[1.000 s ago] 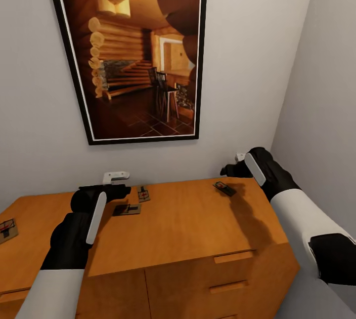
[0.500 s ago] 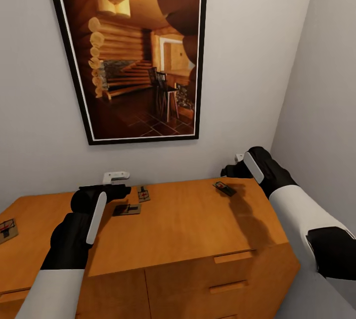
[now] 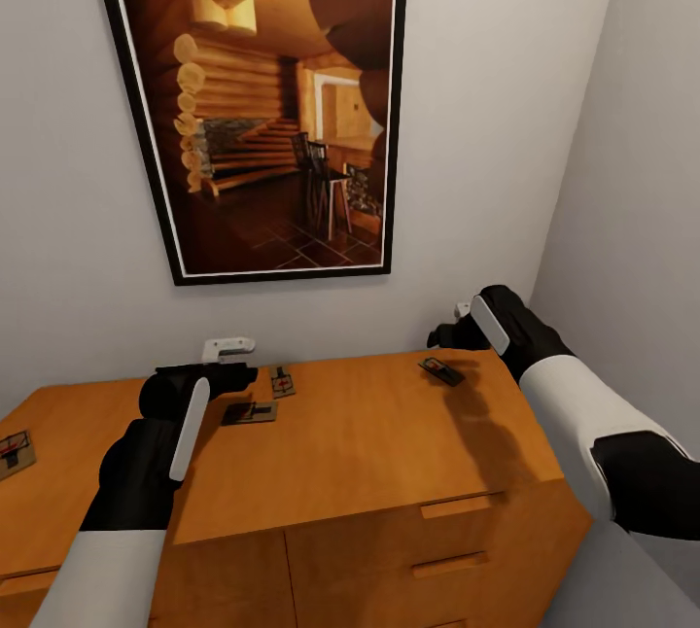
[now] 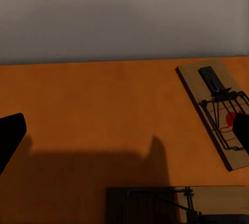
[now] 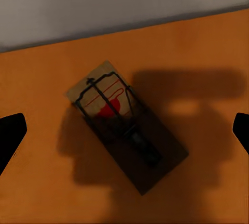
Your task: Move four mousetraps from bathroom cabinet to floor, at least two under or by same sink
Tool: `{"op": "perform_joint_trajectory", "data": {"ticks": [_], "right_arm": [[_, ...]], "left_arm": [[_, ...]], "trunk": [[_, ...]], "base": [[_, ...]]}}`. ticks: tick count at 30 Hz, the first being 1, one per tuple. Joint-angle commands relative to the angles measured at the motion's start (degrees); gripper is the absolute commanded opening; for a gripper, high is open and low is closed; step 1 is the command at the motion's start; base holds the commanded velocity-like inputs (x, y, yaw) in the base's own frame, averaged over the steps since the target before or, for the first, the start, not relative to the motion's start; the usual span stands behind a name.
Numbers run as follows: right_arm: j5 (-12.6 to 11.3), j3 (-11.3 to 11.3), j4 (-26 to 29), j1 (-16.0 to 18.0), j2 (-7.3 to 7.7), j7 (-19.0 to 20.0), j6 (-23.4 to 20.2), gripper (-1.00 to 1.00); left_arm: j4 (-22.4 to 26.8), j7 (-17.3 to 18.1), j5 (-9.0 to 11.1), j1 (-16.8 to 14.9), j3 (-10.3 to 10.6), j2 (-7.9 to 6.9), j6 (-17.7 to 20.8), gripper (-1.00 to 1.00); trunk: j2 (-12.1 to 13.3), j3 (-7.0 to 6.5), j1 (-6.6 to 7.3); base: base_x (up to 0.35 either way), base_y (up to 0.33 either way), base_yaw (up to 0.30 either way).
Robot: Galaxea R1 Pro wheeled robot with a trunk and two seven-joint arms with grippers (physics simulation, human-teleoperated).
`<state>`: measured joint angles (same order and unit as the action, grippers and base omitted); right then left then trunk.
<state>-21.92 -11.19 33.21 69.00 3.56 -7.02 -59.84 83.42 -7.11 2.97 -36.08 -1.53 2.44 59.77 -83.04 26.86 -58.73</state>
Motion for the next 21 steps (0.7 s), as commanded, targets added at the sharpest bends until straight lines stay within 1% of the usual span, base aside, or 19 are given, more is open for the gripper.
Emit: {"op": "perform_joint_trajectory", "data": {"ticks": [1,10,21], "right_arm": [[-0.59,-0.41,0.0,0.07,-0.05,-0.51,-0.16,1.0],[-0.59,-0.41,-0.21,0.15,-0.48,-0.53,-0.16,1.0],[-0.58,-0.48,-0.24,0.17,-0.61,-0.54,-0.16,1.0]], "left_arm": [[0.07,-0.36,0.33,-0.05,-0.06,0.04,0.23,1.0],[0.14,-0.36,0.2,-0.05,-0.06,0.09,0.23,1.0],[0.08,-0.36,0.2,-0.05,-0.06,0.1,0.23,1.0]], "trunk": [[-0.04,0.07,0.0],[-0.04,0.07,0.0],[-0.04,0.07,0.0]], "base": [[0.0,0.0,0.0],[0.005,0.0,0.0],[0.045,0.0,0.0]]}}
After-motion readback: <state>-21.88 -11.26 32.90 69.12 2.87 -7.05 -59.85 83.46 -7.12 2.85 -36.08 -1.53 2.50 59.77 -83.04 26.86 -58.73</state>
